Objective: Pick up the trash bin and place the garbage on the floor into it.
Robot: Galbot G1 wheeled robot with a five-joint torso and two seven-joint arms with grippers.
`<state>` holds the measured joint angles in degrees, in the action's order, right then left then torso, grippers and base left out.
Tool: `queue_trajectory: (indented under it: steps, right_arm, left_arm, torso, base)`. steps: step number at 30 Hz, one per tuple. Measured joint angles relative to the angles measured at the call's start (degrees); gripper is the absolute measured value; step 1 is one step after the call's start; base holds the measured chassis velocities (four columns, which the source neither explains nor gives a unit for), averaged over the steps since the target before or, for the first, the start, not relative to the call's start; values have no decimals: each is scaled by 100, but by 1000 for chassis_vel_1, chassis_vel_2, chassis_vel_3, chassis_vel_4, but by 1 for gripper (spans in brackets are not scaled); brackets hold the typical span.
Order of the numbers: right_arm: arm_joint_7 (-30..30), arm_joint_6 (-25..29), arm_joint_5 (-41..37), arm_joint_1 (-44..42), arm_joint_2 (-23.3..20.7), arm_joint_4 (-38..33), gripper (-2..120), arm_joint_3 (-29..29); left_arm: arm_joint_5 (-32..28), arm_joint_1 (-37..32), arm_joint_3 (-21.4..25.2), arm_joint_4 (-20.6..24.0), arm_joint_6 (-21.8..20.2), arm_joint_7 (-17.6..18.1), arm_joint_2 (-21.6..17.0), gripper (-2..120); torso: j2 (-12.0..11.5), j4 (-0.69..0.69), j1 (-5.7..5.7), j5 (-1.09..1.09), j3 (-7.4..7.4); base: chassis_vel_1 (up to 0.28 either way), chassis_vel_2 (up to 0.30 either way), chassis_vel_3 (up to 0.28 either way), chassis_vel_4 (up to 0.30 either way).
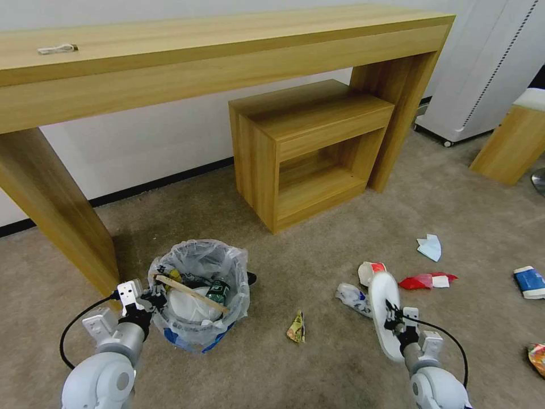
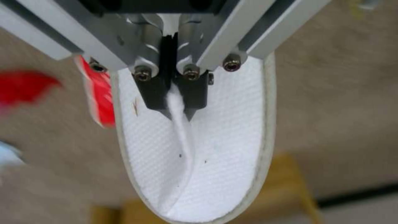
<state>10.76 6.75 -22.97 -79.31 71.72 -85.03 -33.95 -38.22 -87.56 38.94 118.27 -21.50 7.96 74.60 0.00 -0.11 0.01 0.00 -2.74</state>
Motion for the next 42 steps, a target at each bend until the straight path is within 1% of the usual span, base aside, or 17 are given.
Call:
queue_trajectory:
  steps: [2,3,4,6,7,10,11,14,15,17,25,35,42]
  right_arm:
    - [829,423,-173,-33,-27,-37,0,-51]
    - [829,423,-173,-33,-27,-37,0,-51]
    - [1136,569,-276,-43,-37,-55,0,-55]
    - [1560,749,-426,-53,-48,-60,0,-58]
    - [1560,749,-426,-53,-48,-60,0,-58]
    - [2139,964,-569,-57,-64,-60,0,-67]
    - [2139,964,-569,-57,-64,-60,0,-67]
    - [2679,1193,-692,-33,-67,-60,0,-46]
    - [2679,1193,-692,-33,-67,-60,0,-46]
    - [2930,1299,-714,-13,-73,-106,0,-10]
    - [3206,1342,-793,-12,-152,-482,0,168]
    - [3809,1315,-876,36,-439,-1010,0,431]
    - [4118,1281,-997,66,-597,-1314,0,561]
  left_arm:
    - [70,-18,-76,5,8,-21,-2,3]
    - [70,-18,-76,5,8,-21,-2,3]
    - [99,-20,-109,5,10,-30,-2,3]
    - [128,-20,-145,5,12,-33,10,3]
    - [128,-20,-145,5,12,-33,10,3]
    - [182,-20,-208,-1,13,-49,10,3]
    - [182,-20,-208,-1,13,-49,10,3]
    - [287,-25,-308,-45,15,-94,-7,3]
    - [287,-25,-308,-45,15,-94,-7,3]
    - [368,-35,-366,-71,20,-133,-16,3]
    - [568,-88,-494,-120,41,-224,-52,3]
    - [823,-146,-655,-209,91,-341,-35,3]
    - [908,-152,-703,-229,95,-371,14,3]
  torso:
    - [0,0,0,0,0]
    - [0,0,0,0,0]
    - [0,0,0,0,0]
    - [0,0,0,0,0]
    - [0,0,0,0,0]
    - [0,0,0,0,0]
    - [0,0,0,0,0]
    - [0,0,0,0,0]
    - [0,0,0,0,0]
    - [0,0,0,0,0]
    - [0,0,0,0,0]
    - [0,0,0,0,0]
    - [0,0,0,0,0]
  base:
    - [0,0,0,0]
    - [0,0,0,0]
    - [0,0,0,0]
    - [0,0,0,0]
    - [0,0,0,0]
    - [0,0,0,0]
    - [0,0,0,0]
    - [0,0,0,0]
    - [0,0,0,0]
    - [0,0,0,0]
    - [0,0,0,0]
    - [0,0,0,0]
    - [0,0,0,0]
